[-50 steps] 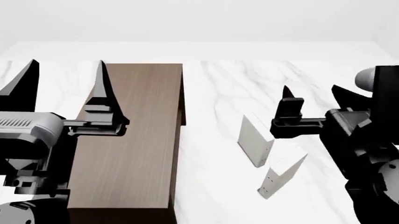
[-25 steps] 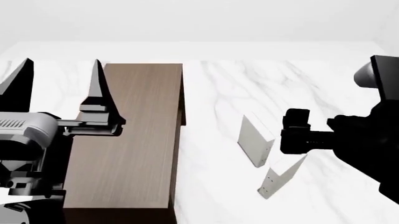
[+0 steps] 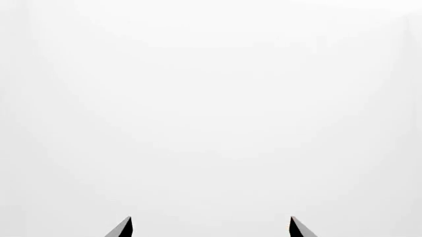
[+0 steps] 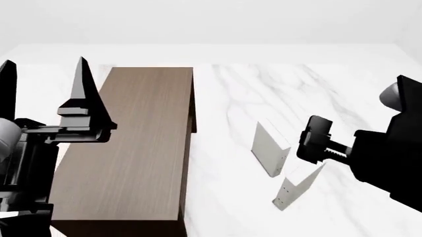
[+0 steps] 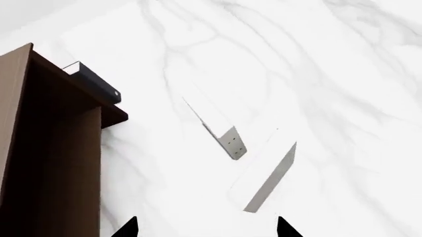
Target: Pick up the book on the right and place it under the cabinet shelf.
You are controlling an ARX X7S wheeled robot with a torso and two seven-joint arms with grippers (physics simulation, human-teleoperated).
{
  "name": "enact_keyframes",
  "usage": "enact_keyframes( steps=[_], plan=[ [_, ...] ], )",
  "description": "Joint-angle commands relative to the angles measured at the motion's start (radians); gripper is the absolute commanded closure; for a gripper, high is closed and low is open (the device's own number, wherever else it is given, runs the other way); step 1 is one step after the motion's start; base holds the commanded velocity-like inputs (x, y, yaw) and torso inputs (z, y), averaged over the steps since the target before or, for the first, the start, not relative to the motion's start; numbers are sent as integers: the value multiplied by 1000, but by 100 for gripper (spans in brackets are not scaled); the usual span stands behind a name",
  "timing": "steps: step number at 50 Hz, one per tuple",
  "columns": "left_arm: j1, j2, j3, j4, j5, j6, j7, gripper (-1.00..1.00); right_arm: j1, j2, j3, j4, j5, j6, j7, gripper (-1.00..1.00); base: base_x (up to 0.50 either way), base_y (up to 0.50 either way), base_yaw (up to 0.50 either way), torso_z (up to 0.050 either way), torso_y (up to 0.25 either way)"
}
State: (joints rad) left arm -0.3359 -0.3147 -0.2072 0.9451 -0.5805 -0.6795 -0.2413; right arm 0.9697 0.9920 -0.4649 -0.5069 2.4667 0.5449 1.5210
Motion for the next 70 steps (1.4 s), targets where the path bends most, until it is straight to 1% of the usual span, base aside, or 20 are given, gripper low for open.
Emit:
enact_keyframes(
  steps=[1, 17, 29, 46, 70],
  plan=[
    [0, -8, -22, 8, -32, -1, -12, -100, -7, 13, -28, 9, -22, -95, -25, -100, 0, 0, 0, 0, 0],
    [3, -21, -17, 4, -38, 9, -19, -100, 78, -60, -118, 204, -122, -23, -69, -100, 0, 0, 0, 0, 0],
    [3, -29, -31, 6, -58, 9, -33, -100, 35, -79, -148, 256, -182, -28, -126, -100, 0, 0, 0, 0, 0],
    [7, -40, -25, 3, -62, 20, -42, -100, 30, -132, -200, 376, -258, -11, -190, -100, 0, 0, 0, 0, 0],
    [9, -55, -21, 2, -72, 31, -60, -100, -32, -168, -245, 446, -331, -17, -268, -100, 0, 0, 0, 0, 0]
  ],
)
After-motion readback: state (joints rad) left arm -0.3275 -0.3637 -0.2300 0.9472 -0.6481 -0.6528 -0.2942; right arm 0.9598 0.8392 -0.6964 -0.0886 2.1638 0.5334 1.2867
